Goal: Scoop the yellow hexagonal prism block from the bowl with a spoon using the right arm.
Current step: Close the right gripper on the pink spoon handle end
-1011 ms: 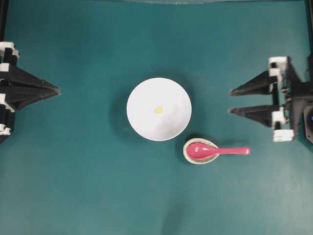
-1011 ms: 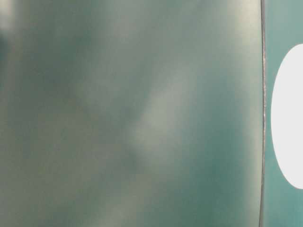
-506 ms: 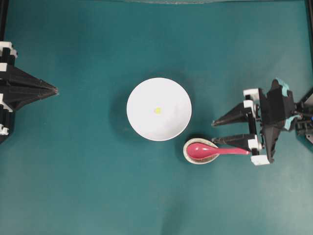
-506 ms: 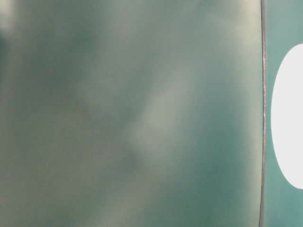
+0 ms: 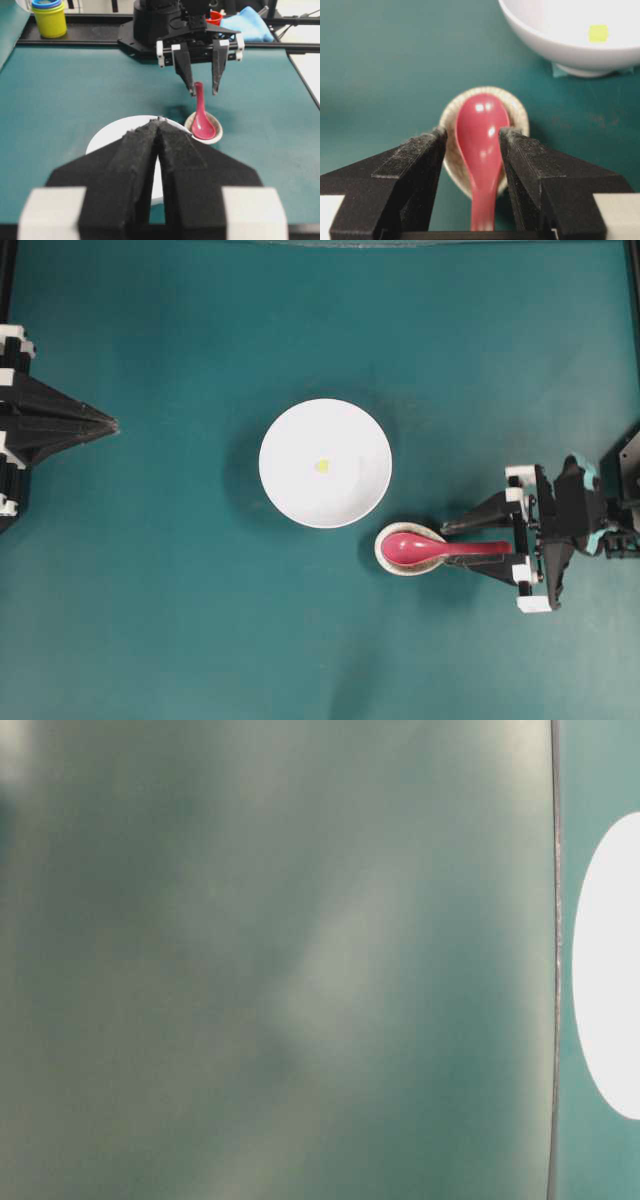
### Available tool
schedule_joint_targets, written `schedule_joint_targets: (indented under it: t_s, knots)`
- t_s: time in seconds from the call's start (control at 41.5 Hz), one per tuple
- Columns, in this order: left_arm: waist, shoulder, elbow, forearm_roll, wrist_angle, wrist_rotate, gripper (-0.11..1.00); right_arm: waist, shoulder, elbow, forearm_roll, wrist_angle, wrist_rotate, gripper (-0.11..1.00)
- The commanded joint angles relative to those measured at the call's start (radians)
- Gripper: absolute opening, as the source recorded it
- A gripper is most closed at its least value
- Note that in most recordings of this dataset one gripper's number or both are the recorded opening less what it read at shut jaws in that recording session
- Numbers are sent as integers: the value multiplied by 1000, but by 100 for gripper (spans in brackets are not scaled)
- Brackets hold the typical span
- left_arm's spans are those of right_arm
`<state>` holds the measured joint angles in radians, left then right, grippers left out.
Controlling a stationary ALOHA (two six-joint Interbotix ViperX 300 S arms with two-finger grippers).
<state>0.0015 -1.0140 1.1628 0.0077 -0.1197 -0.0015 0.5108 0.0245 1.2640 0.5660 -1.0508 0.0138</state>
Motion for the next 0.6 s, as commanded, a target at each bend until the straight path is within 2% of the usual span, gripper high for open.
schedule_joint_targets:
  t_s: [0.0,0.096,0.578]
  knots:
    - [2,5,-28,2,-5,-3,2,28,23,-6,41,-32,-2,52]
    - [2,5,-28,3,-3,-3,2,40,49,3,64,-51,-2,52]
    - [2,5,-28,3,12,-5,2,46,64,35,60,-28,-3,52]
